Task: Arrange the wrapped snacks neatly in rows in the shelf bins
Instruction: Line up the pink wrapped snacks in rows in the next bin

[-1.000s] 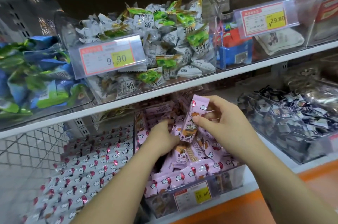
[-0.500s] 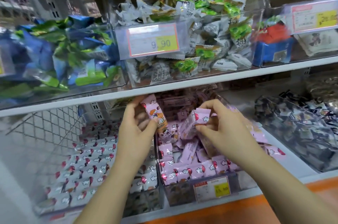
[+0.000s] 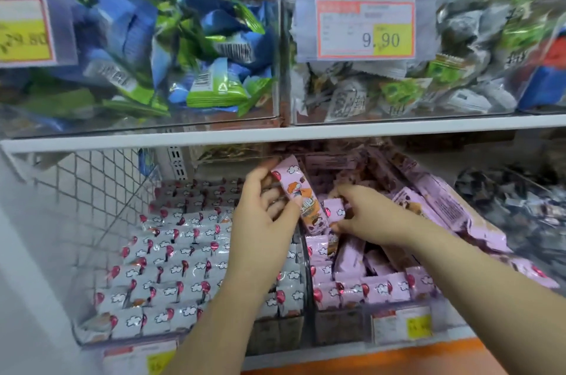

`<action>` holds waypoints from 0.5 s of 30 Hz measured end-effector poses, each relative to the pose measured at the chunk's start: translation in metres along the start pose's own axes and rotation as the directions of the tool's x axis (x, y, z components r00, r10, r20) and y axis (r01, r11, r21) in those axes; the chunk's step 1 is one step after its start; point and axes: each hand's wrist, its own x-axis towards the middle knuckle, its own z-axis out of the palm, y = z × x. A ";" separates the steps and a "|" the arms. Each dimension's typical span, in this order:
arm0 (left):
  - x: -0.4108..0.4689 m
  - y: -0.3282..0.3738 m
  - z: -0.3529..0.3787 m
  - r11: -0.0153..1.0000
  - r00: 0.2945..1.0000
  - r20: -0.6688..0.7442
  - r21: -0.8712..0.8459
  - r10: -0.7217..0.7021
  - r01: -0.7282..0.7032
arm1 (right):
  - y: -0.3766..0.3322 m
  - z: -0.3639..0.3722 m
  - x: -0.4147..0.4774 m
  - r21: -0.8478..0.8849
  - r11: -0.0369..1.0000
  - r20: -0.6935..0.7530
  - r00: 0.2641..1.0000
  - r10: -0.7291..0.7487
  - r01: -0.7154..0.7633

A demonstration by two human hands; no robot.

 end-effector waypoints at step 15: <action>0.000 -0.002 0.003 1.000 1.000 0.000 -0.013 0.026 -0.026 | 0.003 0.018 0.005 -0.194 0.980 -0.102 0.995 0.015 -0.035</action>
